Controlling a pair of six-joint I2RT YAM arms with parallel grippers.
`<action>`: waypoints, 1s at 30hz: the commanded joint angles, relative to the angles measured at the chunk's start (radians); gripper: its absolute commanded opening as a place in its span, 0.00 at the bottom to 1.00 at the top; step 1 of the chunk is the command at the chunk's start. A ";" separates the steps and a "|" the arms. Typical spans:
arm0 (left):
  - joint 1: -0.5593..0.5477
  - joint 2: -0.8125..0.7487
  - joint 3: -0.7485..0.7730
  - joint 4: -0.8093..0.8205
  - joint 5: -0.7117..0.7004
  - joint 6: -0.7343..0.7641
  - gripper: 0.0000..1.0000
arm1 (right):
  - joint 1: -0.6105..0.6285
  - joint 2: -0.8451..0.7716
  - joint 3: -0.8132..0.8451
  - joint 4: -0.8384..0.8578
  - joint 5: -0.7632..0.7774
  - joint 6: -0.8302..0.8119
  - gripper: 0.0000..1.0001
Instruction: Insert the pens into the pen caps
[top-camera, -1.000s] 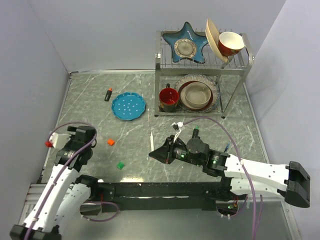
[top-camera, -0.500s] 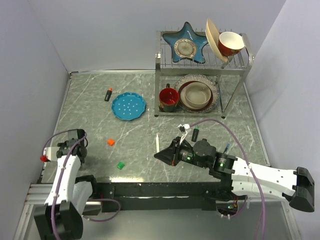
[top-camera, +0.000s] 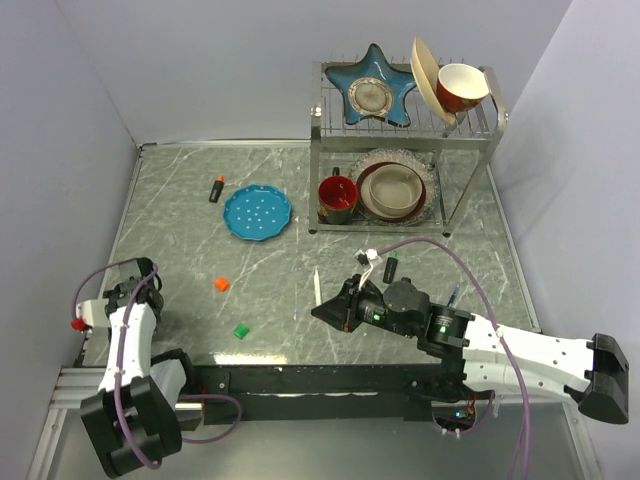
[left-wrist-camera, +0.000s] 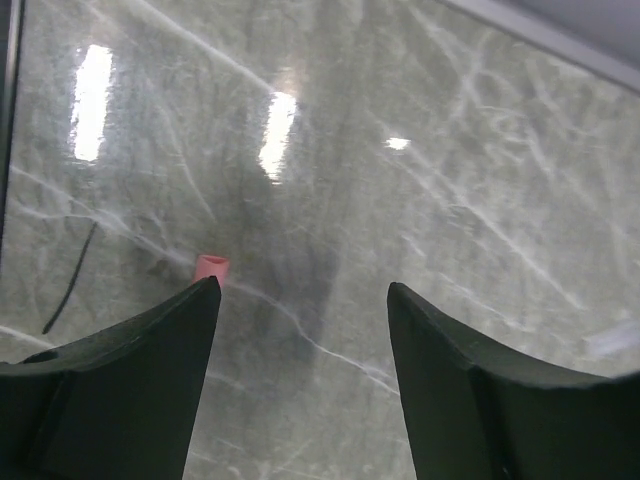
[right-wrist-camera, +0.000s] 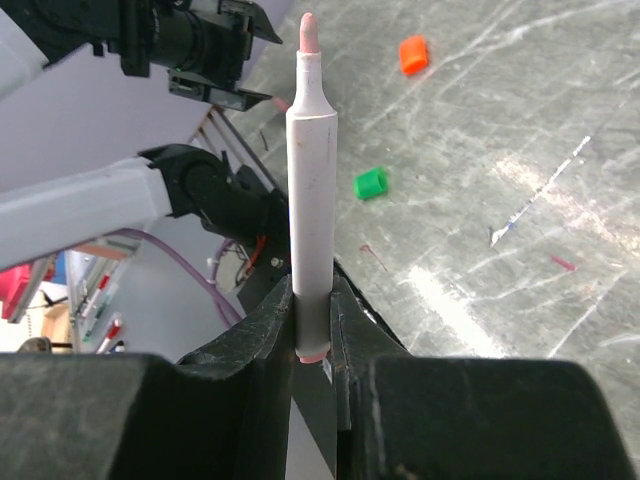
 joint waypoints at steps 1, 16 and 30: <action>0.007 0.063 0.042 -0.037 -0.013 -0.007 0.73 | 0.004 0.035 0.067 0.006 0.024 -0.020 0.00; 0.006 0.194 -0.022 0.062 0.085 0.014 0.54 | 0.004 0.027 0.078 -0.012 0.035 -0.016 0.00; 0.007 0.218 -0.040 0.085 0.139 0.031 0.02 | 0.004 -0.059 0.062 -0.051 0.079 -0.009 0.00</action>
